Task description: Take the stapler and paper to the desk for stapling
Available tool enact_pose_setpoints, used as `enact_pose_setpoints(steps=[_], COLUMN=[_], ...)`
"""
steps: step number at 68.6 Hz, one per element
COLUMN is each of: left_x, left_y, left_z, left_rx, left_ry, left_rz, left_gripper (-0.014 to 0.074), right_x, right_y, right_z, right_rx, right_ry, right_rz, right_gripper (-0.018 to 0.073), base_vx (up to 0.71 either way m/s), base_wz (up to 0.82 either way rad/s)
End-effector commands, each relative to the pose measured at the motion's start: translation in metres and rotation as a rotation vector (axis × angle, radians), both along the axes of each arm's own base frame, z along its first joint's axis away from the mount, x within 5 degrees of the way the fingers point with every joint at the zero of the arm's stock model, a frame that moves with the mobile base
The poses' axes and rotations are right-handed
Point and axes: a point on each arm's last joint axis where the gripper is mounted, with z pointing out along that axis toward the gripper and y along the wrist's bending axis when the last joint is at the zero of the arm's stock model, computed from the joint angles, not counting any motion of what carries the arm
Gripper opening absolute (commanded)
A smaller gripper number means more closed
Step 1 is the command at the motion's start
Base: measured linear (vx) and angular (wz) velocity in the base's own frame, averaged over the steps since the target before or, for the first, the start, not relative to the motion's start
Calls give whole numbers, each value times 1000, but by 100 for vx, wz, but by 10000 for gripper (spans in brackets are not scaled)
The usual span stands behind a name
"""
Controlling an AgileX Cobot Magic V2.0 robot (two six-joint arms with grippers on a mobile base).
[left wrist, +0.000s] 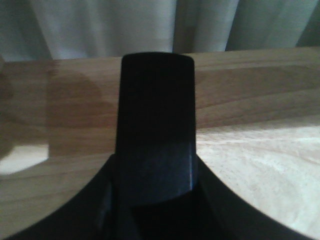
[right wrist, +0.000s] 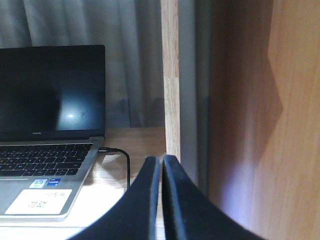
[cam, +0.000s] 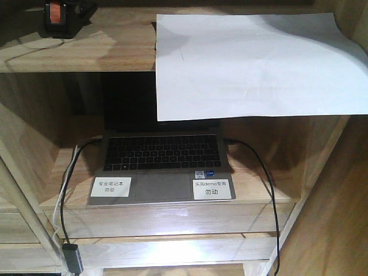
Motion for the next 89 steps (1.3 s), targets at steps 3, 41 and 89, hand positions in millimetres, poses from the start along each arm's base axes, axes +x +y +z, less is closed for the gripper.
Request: enact_pose_setpoints(steps=[3,41,89], left_x=[-24,-149,-293], left_y=[8,45,93], left_z=[38,128,30], left_rx=[-14,-18,-43], left_ry=[-120,-333,-425], left_rz=[-17,-158,-227], left_gripper=[-8,-7,-7], right_x=[-1,-1,-1], right_y=[0,0,0], right_z=[7,7,7], right_rx=[1,1,1], right_ry=[-88,-88,-88], right_rz=[1,1,1], right_gripper=[-9,-9,-9], base_vx=[0,0,0], base_wz=[0,0,0])
